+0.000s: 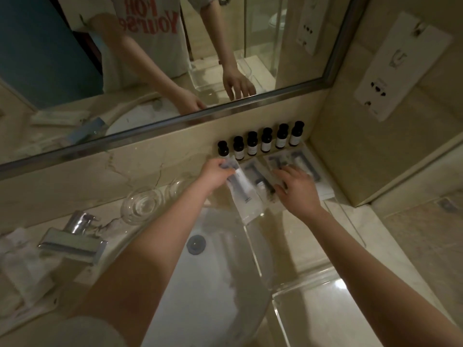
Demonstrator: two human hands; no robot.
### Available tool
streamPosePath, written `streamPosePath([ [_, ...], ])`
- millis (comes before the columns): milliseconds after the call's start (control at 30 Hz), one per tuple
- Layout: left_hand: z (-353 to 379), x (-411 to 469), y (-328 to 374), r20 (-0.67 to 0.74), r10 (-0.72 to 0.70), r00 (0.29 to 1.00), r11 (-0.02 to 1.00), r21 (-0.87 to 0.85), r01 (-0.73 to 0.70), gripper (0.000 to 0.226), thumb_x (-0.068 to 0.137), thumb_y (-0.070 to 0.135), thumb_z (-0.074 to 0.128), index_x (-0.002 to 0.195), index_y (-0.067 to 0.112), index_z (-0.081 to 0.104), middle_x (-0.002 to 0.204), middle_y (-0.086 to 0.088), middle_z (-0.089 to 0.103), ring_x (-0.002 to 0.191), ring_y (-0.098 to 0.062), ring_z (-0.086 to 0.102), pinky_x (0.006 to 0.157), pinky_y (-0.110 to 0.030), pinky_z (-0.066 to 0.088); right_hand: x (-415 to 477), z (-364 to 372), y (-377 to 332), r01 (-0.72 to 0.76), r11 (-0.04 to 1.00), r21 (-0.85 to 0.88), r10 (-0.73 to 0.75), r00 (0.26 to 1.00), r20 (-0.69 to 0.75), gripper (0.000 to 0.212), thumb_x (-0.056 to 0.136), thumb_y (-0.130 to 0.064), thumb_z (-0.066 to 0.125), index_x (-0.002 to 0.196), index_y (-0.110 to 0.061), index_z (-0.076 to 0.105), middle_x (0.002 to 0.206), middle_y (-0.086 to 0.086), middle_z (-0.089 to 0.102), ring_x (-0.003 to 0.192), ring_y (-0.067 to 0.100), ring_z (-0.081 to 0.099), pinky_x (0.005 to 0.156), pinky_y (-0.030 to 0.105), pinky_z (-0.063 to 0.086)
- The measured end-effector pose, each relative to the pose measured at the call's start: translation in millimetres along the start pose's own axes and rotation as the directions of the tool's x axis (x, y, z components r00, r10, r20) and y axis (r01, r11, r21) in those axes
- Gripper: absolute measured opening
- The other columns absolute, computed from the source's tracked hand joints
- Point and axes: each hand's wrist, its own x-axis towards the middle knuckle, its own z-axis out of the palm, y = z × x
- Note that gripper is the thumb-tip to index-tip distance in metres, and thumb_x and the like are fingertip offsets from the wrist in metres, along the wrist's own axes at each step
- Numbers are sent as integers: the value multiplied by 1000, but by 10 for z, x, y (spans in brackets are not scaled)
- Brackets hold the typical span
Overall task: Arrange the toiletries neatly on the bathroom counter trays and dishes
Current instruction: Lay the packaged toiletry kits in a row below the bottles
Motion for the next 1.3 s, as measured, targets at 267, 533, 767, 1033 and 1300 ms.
streamPosePath([
  [267,138,36,-106,28,244,969,790,574,-216,58,92,32,54,140,8,34,146,-13,35,130,-30,40,105,-39,37,26,120,31,15,993,-118,-3,995,102,41,89,-39,51,126,-21,54,140,13,48,134,34,38,101,50,34],
  [533,313,-328,-512,31,307,951,727,638,-255,76,95,44,41,149,4,6,158,-17,1,147,-29,0,120,-38,8,93,270,-56,257,957,-132,-228,953,201,44,92,-30,52,135,-24,48,149,7,39,138,28,36,111,56,22],
  [767,522,-446,-628,70,289,955,683,684,-256,78,95,49,33,149,6,-1,158,-18,-11,146,-29,-15,119,-39,2,18,396,-189,134,960,-245,-119,990,74,40,86,-34,44,121,-23,59,119,6,63,92,28,62,92,44,44],
  [1033,369,-317,-516,234,258,938,610,713,-345,75,96,43,36,149,13,-8,157,-11,-18,145,-24,-20,119,-42,3,110,363,-258,64,954,-292,-61,998,18,36,82,-30,61,117,-22,61,95,6,64,80,28,60,74,37,44],
  [1300,311,-382,-500,238,261,935,622,699,-352,73,97,45,35,150,17,-6,158,-6,-16,146,-20,-17,120,-46,5,94,141,27,154,982,-113,-133,975,178,55,92,-41,44,144,-28,32,153,4,32,142,28,26,112,52,20],
])
